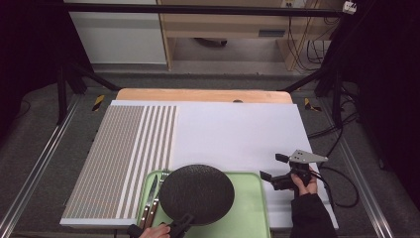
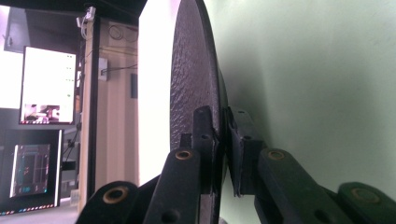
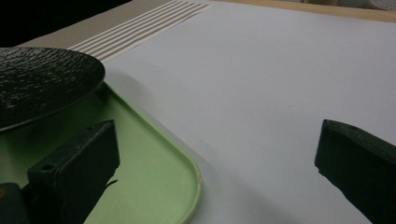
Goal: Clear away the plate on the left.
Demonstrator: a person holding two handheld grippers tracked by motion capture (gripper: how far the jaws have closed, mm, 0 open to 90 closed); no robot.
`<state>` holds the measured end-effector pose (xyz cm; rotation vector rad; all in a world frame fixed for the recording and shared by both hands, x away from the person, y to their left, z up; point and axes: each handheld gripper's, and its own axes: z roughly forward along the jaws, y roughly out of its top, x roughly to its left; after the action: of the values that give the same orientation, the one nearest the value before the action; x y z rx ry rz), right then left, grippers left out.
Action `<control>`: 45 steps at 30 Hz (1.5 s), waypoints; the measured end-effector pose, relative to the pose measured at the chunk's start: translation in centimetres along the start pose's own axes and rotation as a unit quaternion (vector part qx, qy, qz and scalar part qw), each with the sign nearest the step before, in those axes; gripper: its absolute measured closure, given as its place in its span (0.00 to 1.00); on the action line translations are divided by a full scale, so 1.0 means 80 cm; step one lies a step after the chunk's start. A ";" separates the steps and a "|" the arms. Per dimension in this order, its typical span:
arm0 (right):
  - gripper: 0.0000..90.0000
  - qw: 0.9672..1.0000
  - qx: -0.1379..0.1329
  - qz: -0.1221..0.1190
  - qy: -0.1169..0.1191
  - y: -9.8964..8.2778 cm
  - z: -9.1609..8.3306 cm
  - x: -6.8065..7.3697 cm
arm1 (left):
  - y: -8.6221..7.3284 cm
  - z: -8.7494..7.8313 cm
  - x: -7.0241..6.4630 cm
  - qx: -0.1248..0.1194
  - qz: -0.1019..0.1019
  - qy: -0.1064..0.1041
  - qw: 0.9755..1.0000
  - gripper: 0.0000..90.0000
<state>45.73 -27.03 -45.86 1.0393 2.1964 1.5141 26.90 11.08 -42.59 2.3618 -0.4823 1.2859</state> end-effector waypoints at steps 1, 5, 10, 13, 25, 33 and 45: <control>0.00 1.000 0.000 0.000 0.000 0.000 0.000 0.000 | 0.001 0.000 -0.001 0.000 0.002 -0.002 1.000 0.91; 0.00 1.000 -0.001 0.001 0.000 0.000 0.000 0.000 | 0.006 0.001 -0.005 -0.004 0.003 -0.010 1.000 0.91; 0.00 1.000 -0.002 0.000 0.000 0.000 0.000 0.000 | 0.009 -0.001 -0.007 -0.009 -0.002 -0.016 1.000 0.91; 0.00 1.000 -0.001 0.000 0.001 0.000 0.000 0.000 | 0.010 -0.001 -0.008 -0.010 -0.001 -0.021 1.000 0.91; 0.00 1.000 -0.001 0.001 0.000 0.000 0.000 0.000 | 0.010 0.007 -0.011 -0.012 -0.008 -0.033 0.999 0.91; 0.00 1.000 -0.001 0.001 0.000 0.000 0.000 0.000 | 0.009 0.013 -0.012 -0.015 -0.009 -0.037 0.999 0.91; 0.00 1.000 0.001 0.001 0.001 0.000 -0.001 0.000 | 0.009 0.016 -0.014 -0.015 -0.015 -0.049 0.999 0.92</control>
<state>45.68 -27.03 -45.82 1.0428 2.1985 1.5147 26.87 9.92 -44.03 2.4075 -0.4896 1.1453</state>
